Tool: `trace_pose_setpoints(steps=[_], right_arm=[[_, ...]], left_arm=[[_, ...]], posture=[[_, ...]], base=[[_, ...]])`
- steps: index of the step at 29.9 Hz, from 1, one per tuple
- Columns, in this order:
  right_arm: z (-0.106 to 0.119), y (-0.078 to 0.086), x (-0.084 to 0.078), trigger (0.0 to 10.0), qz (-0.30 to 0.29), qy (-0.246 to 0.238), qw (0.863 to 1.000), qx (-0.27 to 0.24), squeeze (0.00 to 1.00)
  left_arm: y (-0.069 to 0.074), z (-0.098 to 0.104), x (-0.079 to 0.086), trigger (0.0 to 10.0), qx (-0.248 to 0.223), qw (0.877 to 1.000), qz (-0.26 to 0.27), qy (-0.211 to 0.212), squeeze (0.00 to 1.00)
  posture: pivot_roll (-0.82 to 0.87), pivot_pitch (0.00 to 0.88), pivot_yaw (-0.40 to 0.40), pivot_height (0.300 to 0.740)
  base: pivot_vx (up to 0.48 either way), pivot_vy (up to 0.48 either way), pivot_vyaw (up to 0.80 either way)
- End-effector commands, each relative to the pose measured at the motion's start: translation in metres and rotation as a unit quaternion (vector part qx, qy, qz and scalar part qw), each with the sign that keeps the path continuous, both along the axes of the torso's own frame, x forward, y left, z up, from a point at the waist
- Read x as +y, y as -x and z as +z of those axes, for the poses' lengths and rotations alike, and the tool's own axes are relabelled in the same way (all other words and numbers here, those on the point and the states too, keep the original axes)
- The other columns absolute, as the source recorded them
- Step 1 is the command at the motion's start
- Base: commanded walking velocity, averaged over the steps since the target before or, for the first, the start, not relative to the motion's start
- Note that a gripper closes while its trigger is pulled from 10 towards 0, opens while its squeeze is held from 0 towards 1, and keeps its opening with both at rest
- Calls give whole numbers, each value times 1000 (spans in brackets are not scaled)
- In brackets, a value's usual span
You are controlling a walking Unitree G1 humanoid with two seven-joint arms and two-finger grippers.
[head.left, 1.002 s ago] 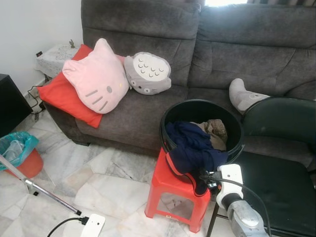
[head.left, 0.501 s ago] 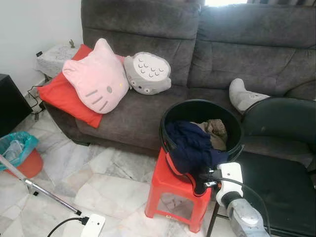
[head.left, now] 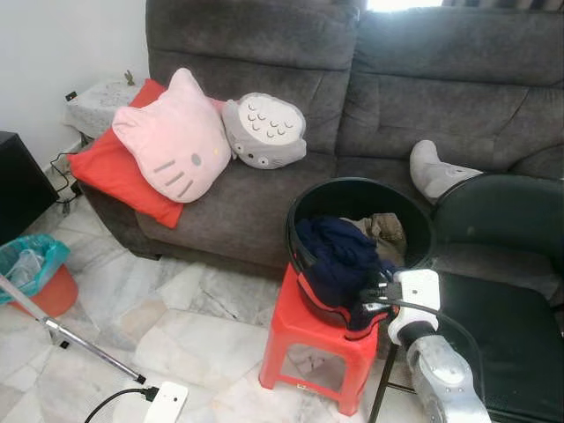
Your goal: Hang hanger
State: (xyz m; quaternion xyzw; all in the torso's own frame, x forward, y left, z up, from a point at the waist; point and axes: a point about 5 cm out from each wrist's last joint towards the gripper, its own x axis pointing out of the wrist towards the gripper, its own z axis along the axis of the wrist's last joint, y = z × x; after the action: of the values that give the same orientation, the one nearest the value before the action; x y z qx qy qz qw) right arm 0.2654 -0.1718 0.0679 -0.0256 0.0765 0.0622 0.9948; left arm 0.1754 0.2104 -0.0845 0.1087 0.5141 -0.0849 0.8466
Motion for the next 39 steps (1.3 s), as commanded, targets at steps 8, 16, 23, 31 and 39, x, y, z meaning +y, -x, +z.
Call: trace_pose_setpoints(steps=[8,16,23,31,39], right_arm=[[39,-19,-2,0,1,-16,997,-75,0],[44,-31,-10,0,-5,-6,997,-77,0],[52,-44,-24,0,-26,-4,996,-81,0],[50,-58,-28,0,-32,3,998,-62,0],[45,-76,-44,0,-73,-8,997,-29,0]], left_arm=[[2,-1,2,10000,6,1000,-5,-6,0],[2,-1,2,10000,6,1000,-5,-6,0],[2,-1,2,10000,6,1000,-5,-6,0],[2,-1,2,10000,6,1000,-5,-6,0],[2,-1,2,10000,7,1000,-4,-6,0]], posture=[[-93,0,8,740],[-90,0,9,740],[-92,0,11,740],[-89,0,15,740],[-82,0,16,740]], base=[[0,0,0],[0,0,0],[0,0,0],[0,0,0],[0,0,0]])
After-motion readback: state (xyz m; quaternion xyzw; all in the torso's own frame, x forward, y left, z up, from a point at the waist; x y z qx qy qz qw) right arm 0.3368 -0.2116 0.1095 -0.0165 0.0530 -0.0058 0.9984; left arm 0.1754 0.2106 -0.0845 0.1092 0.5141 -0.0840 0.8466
